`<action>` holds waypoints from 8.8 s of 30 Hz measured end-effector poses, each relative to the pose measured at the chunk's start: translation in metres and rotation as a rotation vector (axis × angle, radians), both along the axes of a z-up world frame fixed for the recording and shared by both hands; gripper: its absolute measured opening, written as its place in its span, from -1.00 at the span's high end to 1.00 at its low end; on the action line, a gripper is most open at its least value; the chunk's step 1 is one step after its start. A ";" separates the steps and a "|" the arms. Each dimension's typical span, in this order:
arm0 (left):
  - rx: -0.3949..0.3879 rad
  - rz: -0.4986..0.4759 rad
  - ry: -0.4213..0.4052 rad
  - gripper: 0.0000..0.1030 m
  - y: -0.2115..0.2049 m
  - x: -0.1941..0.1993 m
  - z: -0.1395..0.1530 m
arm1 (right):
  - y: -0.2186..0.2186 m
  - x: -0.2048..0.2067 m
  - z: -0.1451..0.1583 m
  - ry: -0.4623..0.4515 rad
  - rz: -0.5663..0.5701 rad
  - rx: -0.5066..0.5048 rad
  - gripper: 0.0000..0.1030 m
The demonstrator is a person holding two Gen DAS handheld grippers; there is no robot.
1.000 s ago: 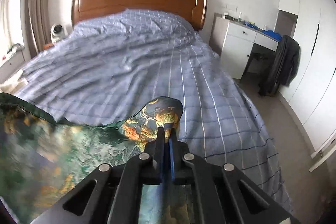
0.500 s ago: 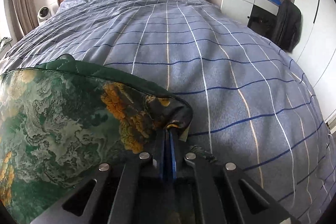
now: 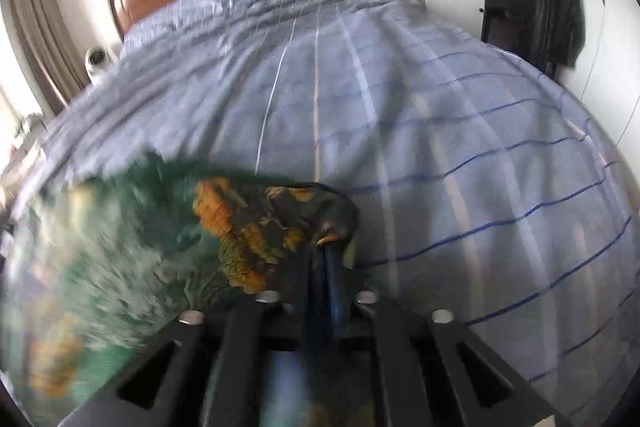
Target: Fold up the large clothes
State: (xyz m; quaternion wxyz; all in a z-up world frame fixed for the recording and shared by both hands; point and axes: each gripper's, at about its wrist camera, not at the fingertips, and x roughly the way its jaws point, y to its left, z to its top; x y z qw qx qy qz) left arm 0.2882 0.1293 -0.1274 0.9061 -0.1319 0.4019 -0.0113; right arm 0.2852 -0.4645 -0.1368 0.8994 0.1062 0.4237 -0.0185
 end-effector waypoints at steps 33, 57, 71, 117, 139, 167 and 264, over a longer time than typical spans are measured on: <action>0.100 -0.225 0.036 -0.74 -0.062 0.023 0.017 | 0.005 0.008 -0.042 -0.060 0.062 0.268 0.15; 0.234 -0.559 0.154 -0.98 -0.247 0.018 -0.023 | 0.006 0.011 -0.045 -0.055 0.058 0.279 0.15; 0.256 -0.527 0.100 -0.98 -0.241 -0.046 -0.029 | 0.007 0.012 -0.047 -0.045 0.055 0.246 0.15; 0.150 -0.777 -0.005 -0.98 -0.296 -0.134 -0.035 | -0.027 -0.205 -0.068 -0.082 -0.351 0.815 0.05; 0.129 -0.925 0.106 -0.86 -0.323 -0.086 0.158 | 0.182 -0.254 0.102 -0.466 0.320 -0.328 0.38; -0.148 -0.476 0.232 0.31 -0.029 -0.013 0.043 | 0.231 -0.186 0.108 -0.291 0.604 0.039 0.34; -0.886 -0.461 0.192 -0.98 0.083 -0.003 -0.056 | 0.410 -0.103 0.038 -0.011 0.824 0.073 0.31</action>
